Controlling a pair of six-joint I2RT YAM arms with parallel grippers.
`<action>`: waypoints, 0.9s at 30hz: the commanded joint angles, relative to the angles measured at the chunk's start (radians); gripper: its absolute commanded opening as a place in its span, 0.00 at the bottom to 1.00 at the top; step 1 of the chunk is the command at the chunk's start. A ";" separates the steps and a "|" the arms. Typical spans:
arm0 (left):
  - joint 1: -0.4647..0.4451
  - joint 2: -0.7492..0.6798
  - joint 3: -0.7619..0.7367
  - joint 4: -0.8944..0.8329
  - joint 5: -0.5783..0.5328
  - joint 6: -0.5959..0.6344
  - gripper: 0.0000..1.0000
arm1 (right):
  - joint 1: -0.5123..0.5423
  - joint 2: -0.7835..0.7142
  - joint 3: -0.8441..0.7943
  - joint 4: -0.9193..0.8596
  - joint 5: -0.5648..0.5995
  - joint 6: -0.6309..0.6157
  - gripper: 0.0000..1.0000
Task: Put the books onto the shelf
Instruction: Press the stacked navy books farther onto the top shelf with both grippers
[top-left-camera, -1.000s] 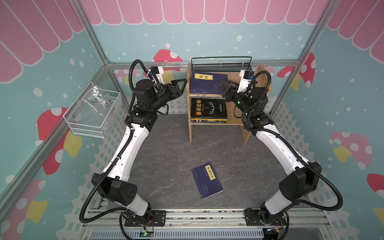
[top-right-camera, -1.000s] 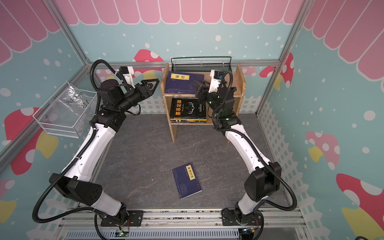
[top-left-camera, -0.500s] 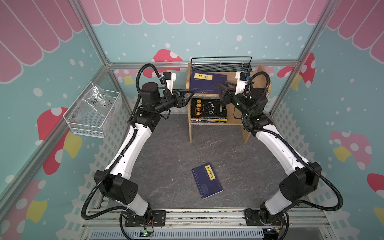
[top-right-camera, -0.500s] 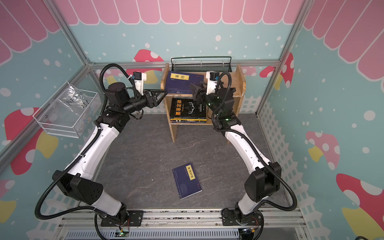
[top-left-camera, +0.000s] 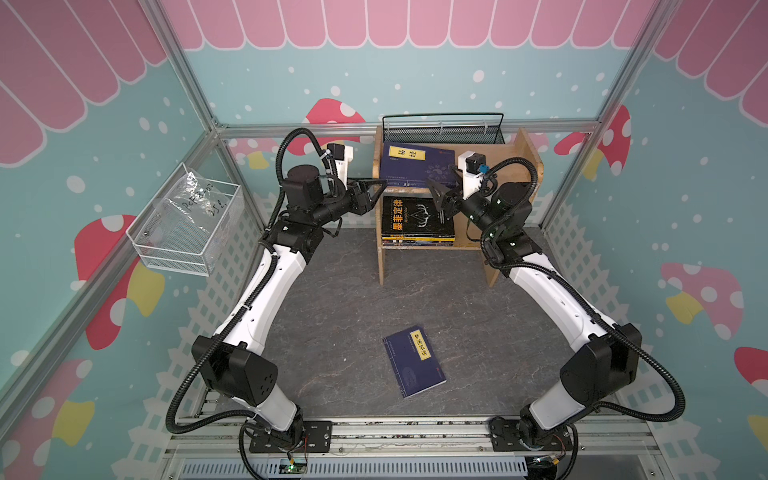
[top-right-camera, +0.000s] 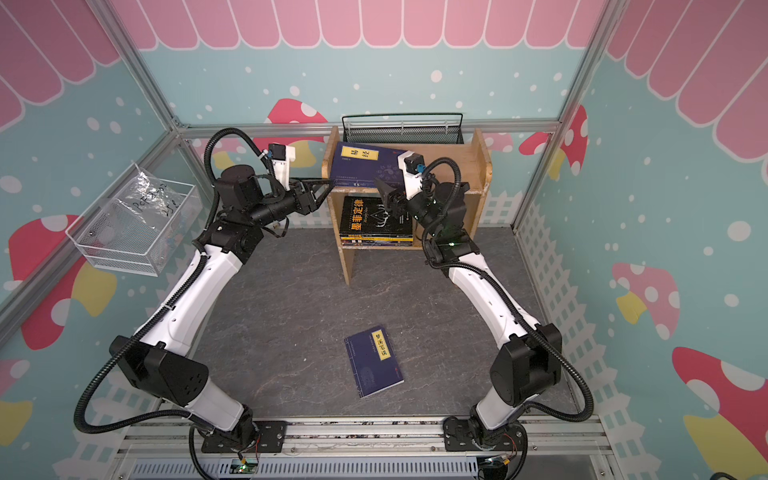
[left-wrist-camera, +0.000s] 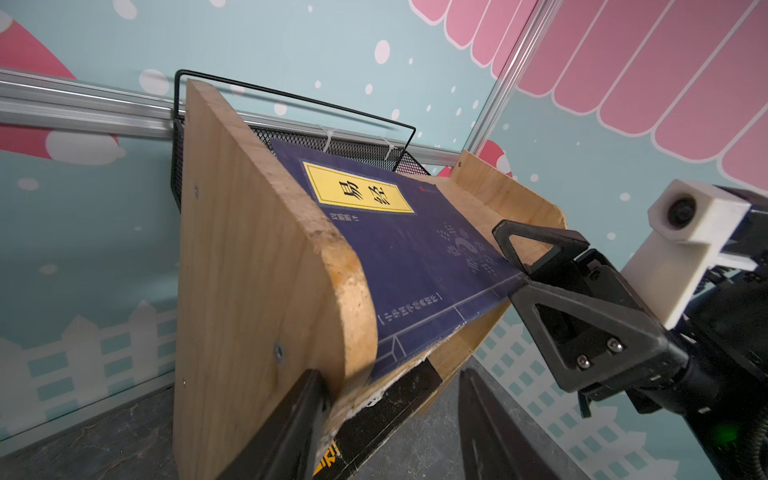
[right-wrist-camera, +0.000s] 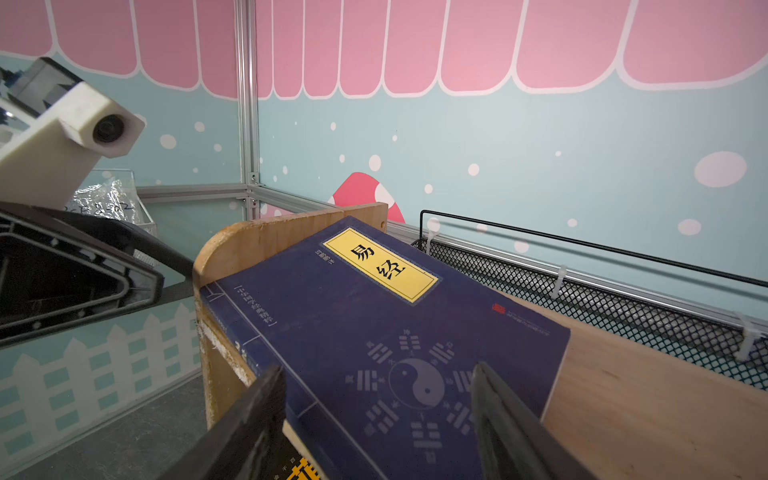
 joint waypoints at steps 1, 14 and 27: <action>-0.035 0.024 -0.006 0.013 -0.016 0.048 0.54 | 0.002 0.016 -0.041 -0.092 0.000 -0.074 0.72; -0.044 0.033 -0.010 0.019 -0.048 0.056 0.51 | 0.002 -0.034 -0.091 -0.093 0.018 -0.157 0.80; -0.061 0.016 -0.044 0.016 -0.117 0.106 0.48 | 0.001 0.001 -0.051 -0.101 -0.004 -0.083 0.75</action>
